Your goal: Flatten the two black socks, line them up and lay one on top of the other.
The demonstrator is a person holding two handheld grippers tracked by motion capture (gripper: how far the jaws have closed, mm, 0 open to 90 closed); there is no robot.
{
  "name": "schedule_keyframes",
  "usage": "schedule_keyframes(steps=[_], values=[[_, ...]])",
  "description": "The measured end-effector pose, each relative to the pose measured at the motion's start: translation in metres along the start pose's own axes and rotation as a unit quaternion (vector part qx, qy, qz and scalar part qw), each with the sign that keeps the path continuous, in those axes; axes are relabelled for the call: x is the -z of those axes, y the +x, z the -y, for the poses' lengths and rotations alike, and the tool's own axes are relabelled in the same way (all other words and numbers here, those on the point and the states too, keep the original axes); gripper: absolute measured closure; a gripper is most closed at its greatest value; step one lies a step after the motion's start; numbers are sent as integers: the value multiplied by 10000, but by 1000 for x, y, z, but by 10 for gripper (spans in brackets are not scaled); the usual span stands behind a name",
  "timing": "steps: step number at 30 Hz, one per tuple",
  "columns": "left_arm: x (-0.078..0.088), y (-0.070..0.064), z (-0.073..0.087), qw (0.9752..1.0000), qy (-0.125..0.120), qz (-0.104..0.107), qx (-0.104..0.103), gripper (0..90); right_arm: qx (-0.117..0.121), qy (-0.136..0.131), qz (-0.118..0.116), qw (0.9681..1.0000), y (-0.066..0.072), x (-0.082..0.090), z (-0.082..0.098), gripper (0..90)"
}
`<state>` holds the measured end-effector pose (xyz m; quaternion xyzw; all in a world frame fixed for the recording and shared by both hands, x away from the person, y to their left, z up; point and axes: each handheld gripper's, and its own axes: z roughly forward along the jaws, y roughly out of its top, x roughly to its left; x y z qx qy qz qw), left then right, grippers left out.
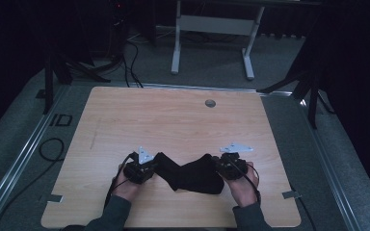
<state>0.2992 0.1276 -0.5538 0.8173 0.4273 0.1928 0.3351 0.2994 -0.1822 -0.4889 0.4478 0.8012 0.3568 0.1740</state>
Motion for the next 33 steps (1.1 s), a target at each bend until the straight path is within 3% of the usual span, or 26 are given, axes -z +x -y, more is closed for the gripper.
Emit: schedule_keyframes(steps=[5,9,17,23,28,33], values=[[1,0,0,10000,26,-2,-14,772,-81,-55,-24,9999,4,19,11,862],[2,-1,1,10000,44,27,0,769,-68,47,-16,10000,6,21,22,862],[4,-1,2,9999,86,58,-40,759,-262,594,-43,9979,-6,-1,63,862],[7,0,3,9998,140,127,-48,757,-107,661,205,9975,-8,-7,67,858],[8,-1,3,9997,175,177,-89,757,-9,555,503,9972,-14,-15,65,856],[8,0,2,9994,238,249,-78,739,36,407,639,9971,-24,-22,65,847]])
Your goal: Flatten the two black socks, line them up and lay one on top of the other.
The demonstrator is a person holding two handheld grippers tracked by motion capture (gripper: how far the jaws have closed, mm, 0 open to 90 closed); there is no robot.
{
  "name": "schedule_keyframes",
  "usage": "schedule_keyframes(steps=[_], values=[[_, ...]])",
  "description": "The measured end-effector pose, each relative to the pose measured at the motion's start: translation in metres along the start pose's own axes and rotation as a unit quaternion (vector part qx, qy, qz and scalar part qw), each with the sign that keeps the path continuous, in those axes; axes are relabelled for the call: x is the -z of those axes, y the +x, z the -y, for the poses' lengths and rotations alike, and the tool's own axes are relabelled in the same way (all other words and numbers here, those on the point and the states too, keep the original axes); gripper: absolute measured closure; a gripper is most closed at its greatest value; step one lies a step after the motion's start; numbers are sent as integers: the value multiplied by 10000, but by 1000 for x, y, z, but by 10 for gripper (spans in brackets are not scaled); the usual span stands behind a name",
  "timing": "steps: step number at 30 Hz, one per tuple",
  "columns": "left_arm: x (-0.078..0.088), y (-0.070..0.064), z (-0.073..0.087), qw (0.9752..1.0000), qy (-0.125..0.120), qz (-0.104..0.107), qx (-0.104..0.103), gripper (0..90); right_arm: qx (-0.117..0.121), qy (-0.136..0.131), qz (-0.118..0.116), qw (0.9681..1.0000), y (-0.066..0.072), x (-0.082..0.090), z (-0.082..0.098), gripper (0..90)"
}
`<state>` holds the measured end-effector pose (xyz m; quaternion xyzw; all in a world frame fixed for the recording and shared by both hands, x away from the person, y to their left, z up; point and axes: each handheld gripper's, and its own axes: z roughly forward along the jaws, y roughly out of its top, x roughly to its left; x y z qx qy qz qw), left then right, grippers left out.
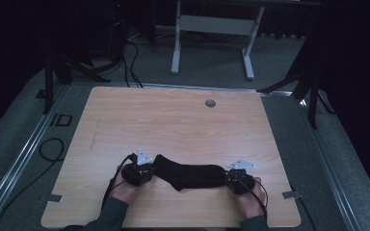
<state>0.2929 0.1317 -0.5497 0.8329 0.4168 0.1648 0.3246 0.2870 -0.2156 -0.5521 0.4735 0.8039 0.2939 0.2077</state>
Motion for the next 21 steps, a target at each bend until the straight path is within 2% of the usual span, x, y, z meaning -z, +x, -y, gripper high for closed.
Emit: schedule_keyframes(steps=[1,5,8,10,12,16,21], values=[[-1,0,0,10000,80,31,-31,720,-22,-23,38,10000,-2,-1,-1,841],[-1,-1,-1,10000,30,21,-37,715,-18,-154,10,9999,-8,-7,-5,757],[1,1,-1,9999,-90,74,66,694,-128,-273,-263,9992,-10,-5,-7,626],[2,2,-1,9998,-139,100,120,665,-164,-330,-330,9988,-11,-3,-7,597],[7,7,-2,9991,-305,129,252,631,-252,-490,-500,9972,-13,3,-10,537],[12,15,-2,9979,-482,63,440,576,-322,-653,-555,9958,-17,11,-12,500],[13,24,-1,9967,-488,-127,629,528,-473,-756,-461,9949,-29,16,-11,479]])
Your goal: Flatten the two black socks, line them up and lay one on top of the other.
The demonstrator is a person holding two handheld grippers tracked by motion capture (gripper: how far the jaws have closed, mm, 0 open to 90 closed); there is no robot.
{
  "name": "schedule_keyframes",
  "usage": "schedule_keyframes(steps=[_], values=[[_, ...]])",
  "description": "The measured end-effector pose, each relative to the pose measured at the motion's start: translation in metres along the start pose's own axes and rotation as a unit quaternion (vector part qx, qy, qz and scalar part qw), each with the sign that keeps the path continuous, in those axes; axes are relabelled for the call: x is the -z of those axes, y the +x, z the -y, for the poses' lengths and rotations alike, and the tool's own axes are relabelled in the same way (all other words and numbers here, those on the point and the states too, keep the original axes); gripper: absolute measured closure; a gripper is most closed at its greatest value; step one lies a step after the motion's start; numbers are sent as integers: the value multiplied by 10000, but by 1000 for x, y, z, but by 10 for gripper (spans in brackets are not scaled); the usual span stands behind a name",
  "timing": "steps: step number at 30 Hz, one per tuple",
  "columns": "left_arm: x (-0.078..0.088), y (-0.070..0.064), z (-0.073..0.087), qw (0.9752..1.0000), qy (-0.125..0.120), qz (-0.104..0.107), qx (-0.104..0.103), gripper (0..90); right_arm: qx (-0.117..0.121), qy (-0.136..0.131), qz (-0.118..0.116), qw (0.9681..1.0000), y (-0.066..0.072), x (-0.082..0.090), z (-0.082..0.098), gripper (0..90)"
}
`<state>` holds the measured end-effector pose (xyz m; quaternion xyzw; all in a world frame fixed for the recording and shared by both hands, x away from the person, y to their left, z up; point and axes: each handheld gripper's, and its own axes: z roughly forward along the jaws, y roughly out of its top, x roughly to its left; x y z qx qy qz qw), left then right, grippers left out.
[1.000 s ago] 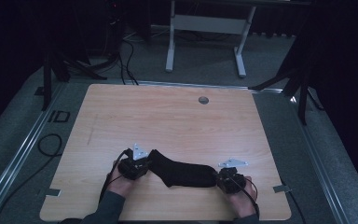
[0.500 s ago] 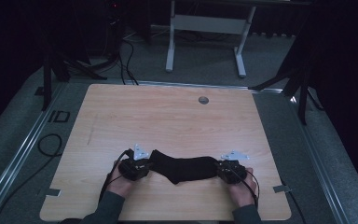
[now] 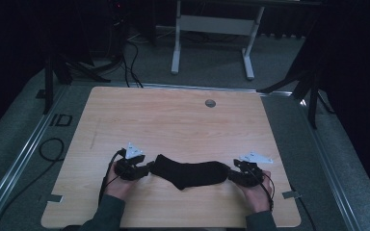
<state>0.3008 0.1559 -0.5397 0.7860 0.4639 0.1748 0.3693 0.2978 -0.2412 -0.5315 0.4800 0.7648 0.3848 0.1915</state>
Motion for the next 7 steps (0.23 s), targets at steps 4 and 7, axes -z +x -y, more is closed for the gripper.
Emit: schedule_keyframes(steps=[4,7], values=[[-3,7,2,9997,67,-204,116,507,-187,48,119,9997,-12,-1,3,479],[-5,11,2,9992,107,-341,183,500,-278,85,205,9994,-21,-2,4,479]])
